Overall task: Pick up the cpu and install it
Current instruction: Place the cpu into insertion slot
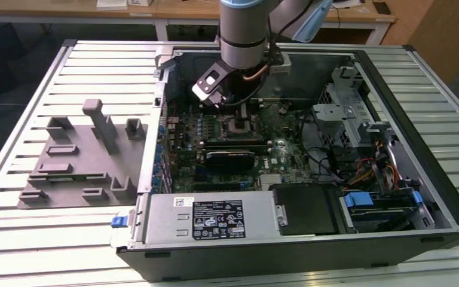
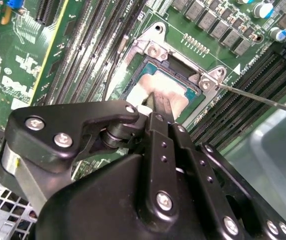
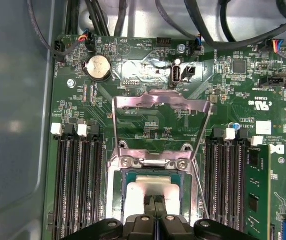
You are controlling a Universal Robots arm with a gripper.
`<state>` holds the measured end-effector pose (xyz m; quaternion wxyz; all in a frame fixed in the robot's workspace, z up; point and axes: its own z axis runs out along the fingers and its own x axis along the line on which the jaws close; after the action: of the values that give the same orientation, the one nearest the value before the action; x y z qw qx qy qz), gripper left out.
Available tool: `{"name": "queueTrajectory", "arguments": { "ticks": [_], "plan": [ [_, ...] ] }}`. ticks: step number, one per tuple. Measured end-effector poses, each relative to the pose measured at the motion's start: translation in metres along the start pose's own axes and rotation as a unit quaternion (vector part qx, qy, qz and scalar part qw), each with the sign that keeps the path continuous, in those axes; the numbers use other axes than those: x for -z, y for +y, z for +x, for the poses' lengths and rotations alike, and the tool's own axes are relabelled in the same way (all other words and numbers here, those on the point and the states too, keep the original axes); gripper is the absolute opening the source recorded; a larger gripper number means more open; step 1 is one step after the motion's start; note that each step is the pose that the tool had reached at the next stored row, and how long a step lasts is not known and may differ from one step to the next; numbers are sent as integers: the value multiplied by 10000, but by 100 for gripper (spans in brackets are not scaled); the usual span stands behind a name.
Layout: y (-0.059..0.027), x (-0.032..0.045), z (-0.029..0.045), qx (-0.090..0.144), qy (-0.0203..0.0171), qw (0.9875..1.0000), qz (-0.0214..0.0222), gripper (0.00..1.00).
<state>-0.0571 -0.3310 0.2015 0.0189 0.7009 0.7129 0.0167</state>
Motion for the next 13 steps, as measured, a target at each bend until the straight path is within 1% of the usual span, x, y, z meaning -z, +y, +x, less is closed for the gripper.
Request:
{"name": "queueTrajectory", "arguments": {
  "ticks": [7,13],
  "plan": [
    [5,119,-1,0,-2,10000,1,11],
    [11,240,-2,0,-2,10000,1,11]
  ]
}}
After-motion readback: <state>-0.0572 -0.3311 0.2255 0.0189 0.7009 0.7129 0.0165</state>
